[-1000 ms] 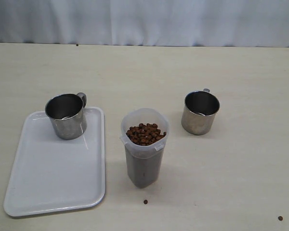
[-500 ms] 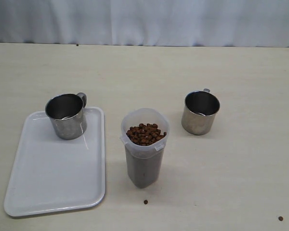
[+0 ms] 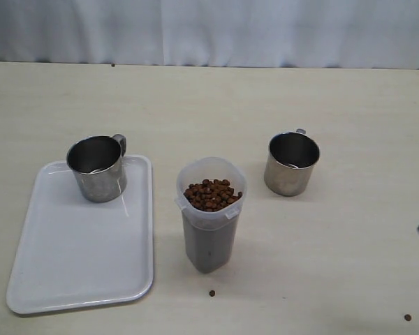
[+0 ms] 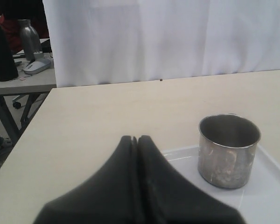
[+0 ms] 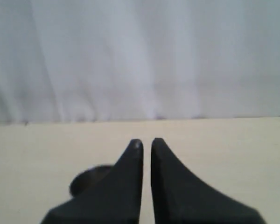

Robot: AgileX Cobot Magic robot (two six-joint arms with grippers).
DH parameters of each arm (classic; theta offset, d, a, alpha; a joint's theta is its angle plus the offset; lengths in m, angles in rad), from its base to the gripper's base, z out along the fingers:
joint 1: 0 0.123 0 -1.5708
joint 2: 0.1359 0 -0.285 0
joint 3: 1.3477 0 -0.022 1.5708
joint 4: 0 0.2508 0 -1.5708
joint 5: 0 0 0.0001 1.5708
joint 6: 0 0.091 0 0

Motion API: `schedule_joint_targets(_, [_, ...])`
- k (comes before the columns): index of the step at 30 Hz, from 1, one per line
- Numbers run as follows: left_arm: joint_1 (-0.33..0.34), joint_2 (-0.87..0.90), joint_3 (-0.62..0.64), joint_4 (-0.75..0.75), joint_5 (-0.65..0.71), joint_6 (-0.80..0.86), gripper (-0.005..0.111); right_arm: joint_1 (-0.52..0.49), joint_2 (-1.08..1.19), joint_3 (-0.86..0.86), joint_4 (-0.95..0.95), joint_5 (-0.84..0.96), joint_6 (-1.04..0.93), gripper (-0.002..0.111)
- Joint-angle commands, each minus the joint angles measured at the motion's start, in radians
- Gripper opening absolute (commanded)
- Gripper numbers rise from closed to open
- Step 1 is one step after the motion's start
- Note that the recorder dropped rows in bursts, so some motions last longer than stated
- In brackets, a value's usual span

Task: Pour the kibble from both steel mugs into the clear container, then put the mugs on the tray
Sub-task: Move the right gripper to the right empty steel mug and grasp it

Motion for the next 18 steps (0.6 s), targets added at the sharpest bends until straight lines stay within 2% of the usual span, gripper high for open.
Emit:
schedule_joint_targets(1, [-0.006,-0.003,0.003,0.002,-0.009,-0.006,0.0,-0.005,0.424,-0.024,-0.281,-0.315,0.042,0.024])
schedule_joint_targets(2, [-0.006,-0.003,0.003,0.002,-0.009,-0.006,0.0,-0.005,0.503,-0.051,-0.252,-0.325,0.042,0.033])
schedule_joint_targets(4, [-0.006,-0.003,0.003,0.002,-0.009,-0.006,0.0,-0.005,0.671,-0.108,-0.182,-0.33,0.036,0.063])
schedule_joint_targets(5, [-0.006,-0.003,0.003,0.002,-0.009,-0.006,0.0,-0.005,0.773,-0.149,-0.179,-0.349,0.035,0.086])
schedule_joint_targets(6, [-0.006,-0.003,0.003,0.002,-0.009,-0.006,0.0,-0.005,0.835,-0.17,-0.185,-0.362,0.032,0.1])
schedule_joint_targets(7, [-0.006,-0.003,0.003,0.002,-0.009,-0.006,0.0,-0.005,0.906,-0.213,-0.222,-0.382,0.023,0.11])
schedule_joint_targets(12, [-0.006,-0.003,0.003,0.002,-0.009,-0.006,0.0,-0.005,1.157,-0.382,-0.458,-0.476,0.016,0.107])
schedule_joint_targets(18, [-0.006,-0.003,0.003,0.0,-0.004,-0.006,0.0,-0.005,1.344,-0.538,-0.453,-0.427,0.016,0.107])
